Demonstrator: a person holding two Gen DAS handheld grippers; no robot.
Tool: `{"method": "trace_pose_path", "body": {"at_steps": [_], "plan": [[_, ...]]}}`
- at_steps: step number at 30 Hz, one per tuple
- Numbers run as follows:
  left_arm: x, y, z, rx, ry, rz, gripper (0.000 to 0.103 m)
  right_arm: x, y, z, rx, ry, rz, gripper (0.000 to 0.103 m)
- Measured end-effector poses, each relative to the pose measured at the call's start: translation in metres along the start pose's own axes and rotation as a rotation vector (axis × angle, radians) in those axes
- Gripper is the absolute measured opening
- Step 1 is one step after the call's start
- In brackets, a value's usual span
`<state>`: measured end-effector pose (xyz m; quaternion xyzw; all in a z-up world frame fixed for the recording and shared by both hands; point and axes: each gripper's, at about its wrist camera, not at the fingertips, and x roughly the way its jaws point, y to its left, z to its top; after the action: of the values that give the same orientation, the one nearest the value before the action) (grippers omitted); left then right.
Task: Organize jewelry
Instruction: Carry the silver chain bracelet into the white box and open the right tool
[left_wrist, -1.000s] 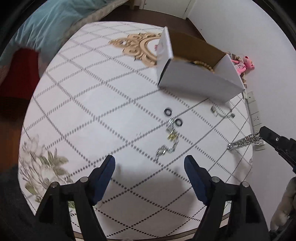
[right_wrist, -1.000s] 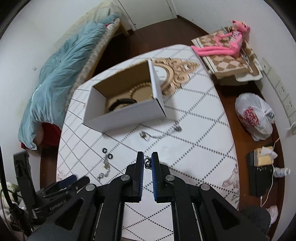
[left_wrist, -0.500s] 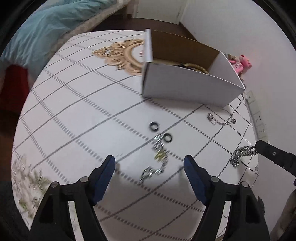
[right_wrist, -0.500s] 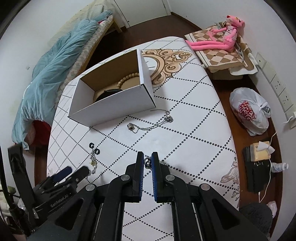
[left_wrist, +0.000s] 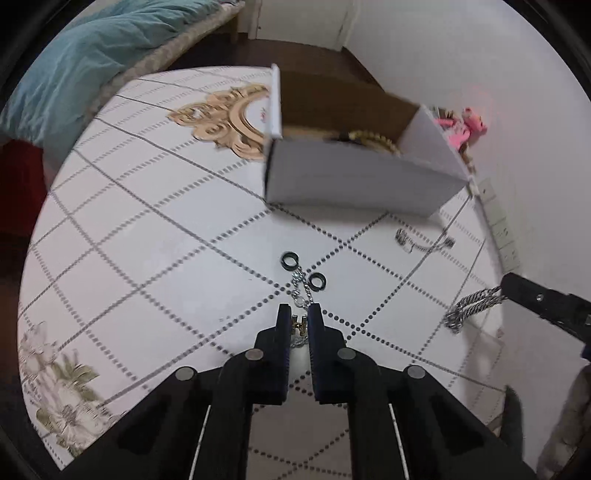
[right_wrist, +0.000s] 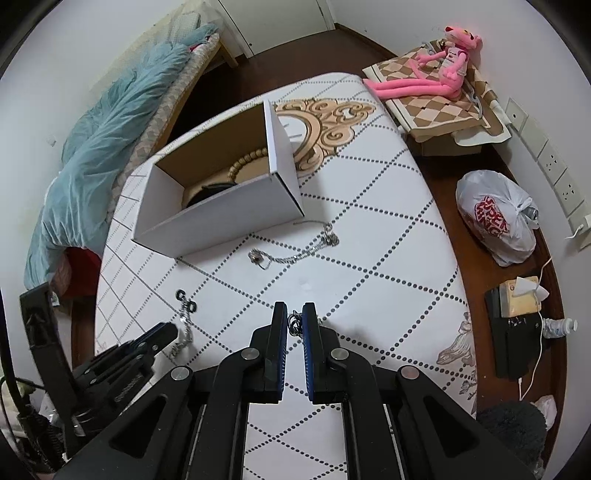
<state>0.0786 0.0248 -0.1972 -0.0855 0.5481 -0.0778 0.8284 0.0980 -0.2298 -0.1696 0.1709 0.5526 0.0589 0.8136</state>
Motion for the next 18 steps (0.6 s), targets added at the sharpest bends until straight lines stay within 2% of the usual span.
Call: {"method": "trace_pose_path", "body": {"at_steps": [7,11,14,18], "plan": [[-0.056,0.007,0.018,-0.021,-0.083,-0.048,0.006,-0.030,0.013,0.017,0.004,-0.040,0.085,0.008],[-0.081,-0.010,0.050,0.010,-0.141,-0.085,0.006,-0.052,0.031,0.038,-0.022,-0.070,0.147,0.008],[-0.088,-0.022,0.077,0.042,-0.166,-0.103,0.006,-0.067,0.051,0.062,-0.066,-0.093,0.178,0.008],[-0.077,-0.029,0.116,0.058,-0.155,-0.132,0.006,-0.070,0.076,0.094,-0.129,-0.116,0.163,0.008]]}}
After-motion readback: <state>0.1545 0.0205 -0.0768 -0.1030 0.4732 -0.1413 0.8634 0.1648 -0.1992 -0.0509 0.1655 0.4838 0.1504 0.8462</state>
